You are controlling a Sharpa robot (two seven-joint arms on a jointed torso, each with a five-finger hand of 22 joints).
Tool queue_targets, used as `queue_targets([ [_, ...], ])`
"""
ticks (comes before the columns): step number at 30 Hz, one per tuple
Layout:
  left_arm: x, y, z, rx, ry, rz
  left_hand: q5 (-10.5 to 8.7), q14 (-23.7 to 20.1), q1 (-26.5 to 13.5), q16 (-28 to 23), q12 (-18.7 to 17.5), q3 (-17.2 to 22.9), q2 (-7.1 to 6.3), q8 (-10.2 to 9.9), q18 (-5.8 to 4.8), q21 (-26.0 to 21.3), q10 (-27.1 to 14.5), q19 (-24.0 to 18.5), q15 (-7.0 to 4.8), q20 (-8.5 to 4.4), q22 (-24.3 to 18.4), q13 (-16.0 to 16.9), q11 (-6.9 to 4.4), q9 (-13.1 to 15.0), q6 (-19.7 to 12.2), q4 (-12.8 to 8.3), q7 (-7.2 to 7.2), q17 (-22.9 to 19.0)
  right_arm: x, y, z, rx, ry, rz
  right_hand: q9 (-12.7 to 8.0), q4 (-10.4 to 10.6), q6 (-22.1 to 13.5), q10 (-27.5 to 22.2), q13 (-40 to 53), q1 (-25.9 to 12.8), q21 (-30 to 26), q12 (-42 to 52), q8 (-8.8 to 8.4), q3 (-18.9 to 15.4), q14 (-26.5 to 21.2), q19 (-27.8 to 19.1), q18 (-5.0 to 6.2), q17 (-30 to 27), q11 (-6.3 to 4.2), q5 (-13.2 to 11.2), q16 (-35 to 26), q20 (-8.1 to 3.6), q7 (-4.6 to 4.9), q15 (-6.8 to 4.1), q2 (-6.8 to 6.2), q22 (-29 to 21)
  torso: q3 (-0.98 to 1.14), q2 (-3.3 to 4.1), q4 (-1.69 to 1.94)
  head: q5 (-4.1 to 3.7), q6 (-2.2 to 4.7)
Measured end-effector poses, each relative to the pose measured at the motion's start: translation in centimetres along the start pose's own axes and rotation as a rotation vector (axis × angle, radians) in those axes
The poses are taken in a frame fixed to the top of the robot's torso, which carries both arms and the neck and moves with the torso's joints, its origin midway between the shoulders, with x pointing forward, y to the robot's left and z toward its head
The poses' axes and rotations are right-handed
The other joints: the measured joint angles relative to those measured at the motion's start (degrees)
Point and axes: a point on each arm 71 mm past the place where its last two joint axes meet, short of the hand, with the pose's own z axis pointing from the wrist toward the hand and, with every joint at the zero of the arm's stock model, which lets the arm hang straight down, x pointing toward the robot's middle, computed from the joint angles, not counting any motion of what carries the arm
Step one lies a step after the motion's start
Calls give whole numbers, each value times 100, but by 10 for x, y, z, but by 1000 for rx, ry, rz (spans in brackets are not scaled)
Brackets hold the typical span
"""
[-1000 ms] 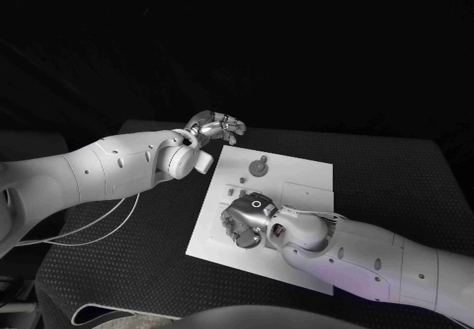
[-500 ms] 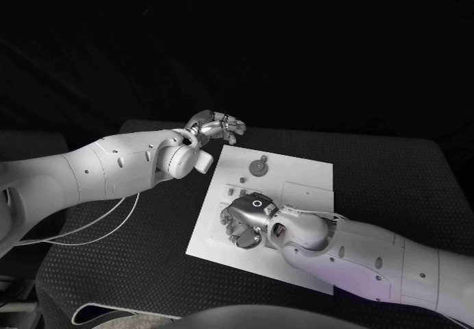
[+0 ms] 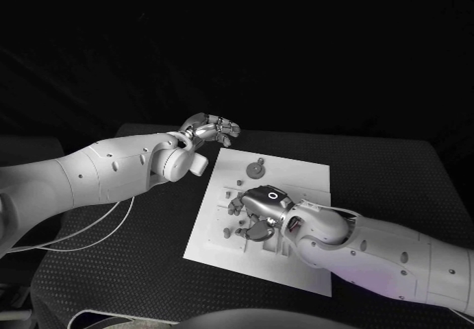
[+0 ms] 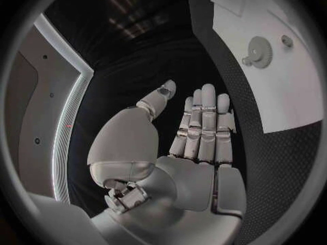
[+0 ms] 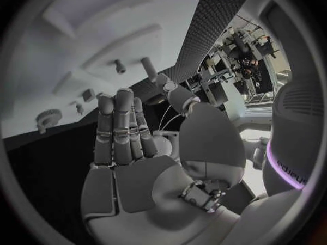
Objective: Assemble the parts on the task board
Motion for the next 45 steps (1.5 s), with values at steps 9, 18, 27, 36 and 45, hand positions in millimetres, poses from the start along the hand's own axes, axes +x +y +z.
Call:
queue_targets([
  [9, -6, 2, 0, -3, -16, 5, 0, 0, 0, 0, 0, 0, 0, 0, 42, 0, -1, 3, 0, -2, 5, 0, 0, 0, 0, 0, 0, 5, -62, -55, -34, 130, -100, 168, -7, -1, 91, 158, -14, -97, 96, 175, 57, -154, -63, 49, -1, -4, -88, 243, 209, -53, 15, -45, 298, 60, 37, -27, -60, -186, 118],
  [18, -9, 3, 1, -5, -23, 8, 0, 0, 0, 0, 22, 0, 0, 22, 38, 0, 1, 12, 0, -12, 10, 0, -2, 1, 0, 0, 0, 11, -78, -101, -81, 293, -74, 268, 352, 1, 442, 592, 915, -92, 115, 1452, 322, -328, -18, 20, -3, -215, -371, 263, 421, -84, -194, -277, 456, 81, 92, -91, -172, -432, 172],
  [27, -7, 10, 0, -17, -22, 3, 0, 0, 0, 0, 22, 0, 0, 22, 35, 0, 2, 11, 0, -11, 9, 0, -3, 0, 0, 0, 0, 11, -70, -118, -113, 420, 56, 308, 789, -18, 345, -25, 2646, -316, 564, 3408, 208, -521, -82, 132, 1, -35, -534, 174, 1342, -221, -263, -476, 410, 330, 163, -152, -248, -607, 113],
  [36, -9, 12, -1, -21, -27, 2, 0, 0, 0, 0, 22, 0, 0, 22, 22, 0, 3, 11, 0, -11, 8, 1, -4, 0, 0, 0, 0, 10, -57, -116, -143, 542, 184, 349, 875, 224, 379, 47, 3630, -1061, 830, 4692, 104, -957, -17, 268, 0, 506, -634, -51, 2200, -372, -338, -543, 588, 437, 180, -171, -271, -709, 18],
  [45, -7, 13, -1, -23, -24, -3, 0, 0, 0, -22, 22, 0, 0, 22, -4, 0, 3, 11, 0, -11, 14, 1, -5, 1, 0, 0, 0, 16, -37, -102, -146, 645, 368, 437, 920, 766, 579, 12, 4395, -1626, 1116, 5574, 104, -399, -54, 391, -49, 876, -708, -112, 2695, -558, -512, -646, 736, 568, 143, -184, -245, -843, -98],
])
